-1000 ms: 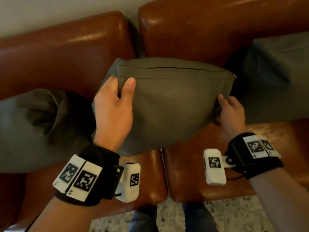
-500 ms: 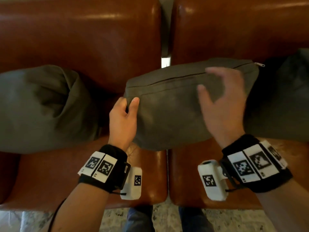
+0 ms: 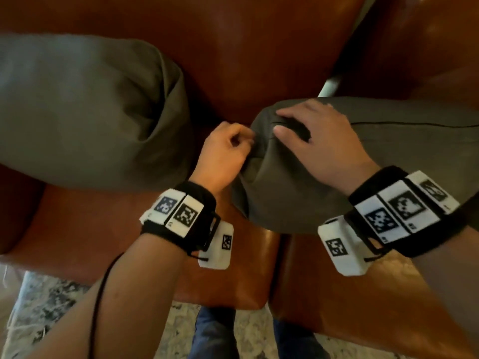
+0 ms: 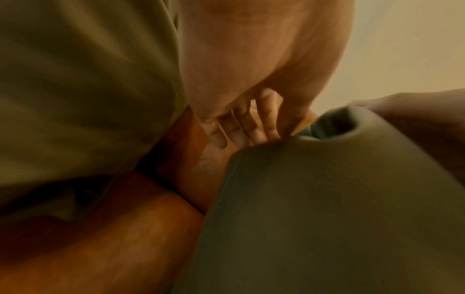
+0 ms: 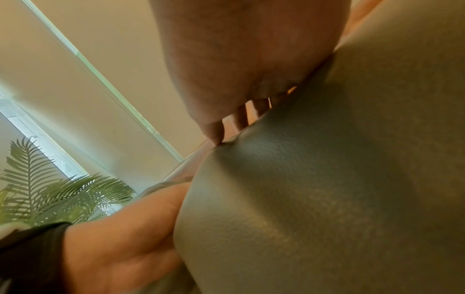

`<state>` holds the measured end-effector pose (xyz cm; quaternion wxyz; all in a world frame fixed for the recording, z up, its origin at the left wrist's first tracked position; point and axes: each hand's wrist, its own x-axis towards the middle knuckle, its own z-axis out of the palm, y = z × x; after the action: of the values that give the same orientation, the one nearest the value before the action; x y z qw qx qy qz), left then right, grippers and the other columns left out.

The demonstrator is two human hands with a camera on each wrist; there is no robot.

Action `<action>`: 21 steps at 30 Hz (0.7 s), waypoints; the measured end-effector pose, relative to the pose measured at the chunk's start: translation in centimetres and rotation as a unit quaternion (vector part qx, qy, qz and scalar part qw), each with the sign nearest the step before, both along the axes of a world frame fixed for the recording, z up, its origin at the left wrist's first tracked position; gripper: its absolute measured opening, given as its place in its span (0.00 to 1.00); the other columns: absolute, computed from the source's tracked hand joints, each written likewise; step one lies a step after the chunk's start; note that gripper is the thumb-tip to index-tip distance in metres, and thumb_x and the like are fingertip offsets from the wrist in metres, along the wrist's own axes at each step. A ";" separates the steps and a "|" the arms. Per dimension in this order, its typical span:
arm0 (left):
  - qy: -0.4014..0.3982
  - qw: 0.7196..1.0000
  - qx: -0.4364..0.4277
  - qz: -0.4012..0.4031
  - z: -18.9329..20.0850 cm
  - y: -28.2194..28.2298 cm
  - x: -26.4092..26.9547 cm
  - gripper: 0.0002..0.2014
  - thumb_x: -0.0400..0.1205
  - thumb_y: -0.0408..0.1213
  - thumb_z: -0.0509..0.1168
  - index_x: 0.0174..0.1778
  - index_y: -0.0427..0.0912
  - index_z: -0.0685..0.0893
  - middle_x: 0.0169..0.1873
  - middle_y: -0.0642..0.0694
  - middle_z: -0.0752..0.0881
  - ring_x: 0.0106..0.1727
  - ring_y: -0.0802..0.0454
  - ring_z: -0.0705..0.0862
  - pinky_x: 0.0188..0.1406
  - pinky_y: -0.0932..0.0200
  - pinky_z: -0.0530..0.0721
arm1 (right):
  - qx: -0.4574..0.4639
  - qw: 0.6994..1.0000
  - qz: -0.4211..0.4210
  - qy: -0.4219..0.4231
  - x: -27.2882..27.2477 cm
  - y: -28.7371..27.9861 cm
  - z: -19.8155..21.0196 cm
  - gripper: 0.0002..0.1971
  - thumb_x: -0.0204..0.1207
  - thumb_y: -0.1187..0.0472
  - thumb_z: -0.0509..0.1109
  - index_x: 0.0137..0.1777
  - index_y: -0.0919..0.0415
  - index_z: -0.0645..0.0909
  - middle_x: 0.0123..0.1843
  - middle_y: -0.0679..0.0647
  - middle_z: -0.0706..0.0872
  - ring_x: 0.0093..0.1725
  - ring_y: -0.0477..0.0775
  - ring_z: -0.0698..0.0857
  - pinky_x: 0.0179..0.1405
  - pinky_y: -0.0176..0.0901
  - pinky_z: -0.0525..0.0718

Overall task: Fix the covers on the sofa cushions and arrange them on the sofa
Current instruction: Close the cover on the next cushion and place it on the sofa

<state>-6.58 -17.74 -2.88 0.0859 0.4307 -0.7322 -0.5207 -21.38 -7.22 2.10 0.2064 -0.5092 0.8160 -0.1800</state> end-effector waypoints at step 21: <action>0.118 0.930 0.343 0.062 0.3 -3.9 -0.7 0.12 0.87 0.36 0.60 0.37 0.44 0.81 0.34 0.50 0.84 0.38 0.58 0.84 0.48 0.60 0.82 | 0.069 0.998 0.012 -0.007 1.1 -2.0 2.2 0.22 0.76 0.40 0.65 0.65 0.49 0.77 0.58 0.47 0.77 0.62 0.52 0.78 0.64 0.56 0.77</action>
<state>-7.30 -21.65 -2.56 0.0506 0.4138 -0.4656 -0.7806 -20.32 -9.23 4.30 0.2489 -0.5026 0.8185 -0.1245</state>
